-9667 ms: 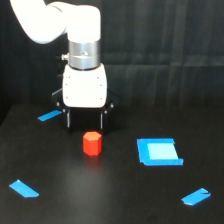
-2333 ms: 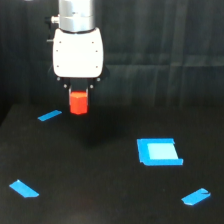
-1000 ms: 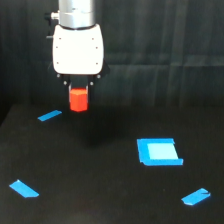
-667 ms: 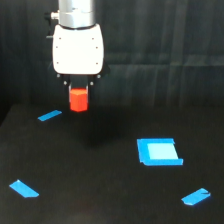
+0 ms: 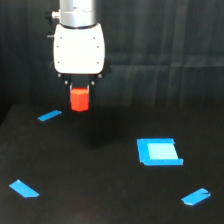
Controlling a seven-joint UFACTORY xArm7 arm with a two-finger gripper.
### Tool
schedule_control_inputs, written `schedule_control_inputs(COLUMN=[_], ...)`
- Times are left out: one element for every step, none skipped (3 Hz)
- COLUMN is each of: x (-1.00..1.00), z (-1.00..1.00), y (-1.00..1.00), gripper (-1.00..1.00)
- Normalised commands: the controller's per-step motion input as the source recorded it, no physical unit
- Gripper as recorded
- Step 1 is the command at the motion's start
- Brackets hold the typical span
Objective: Pick up the red object from the table
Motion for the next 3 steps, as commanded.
schedule_control_inputs(x=[0.02,0.04,-0.01], z=[0.01,0.01,0.09], y=[0.01,0.00,0.02], gripper=[-1.00,-0.94,-1.00])
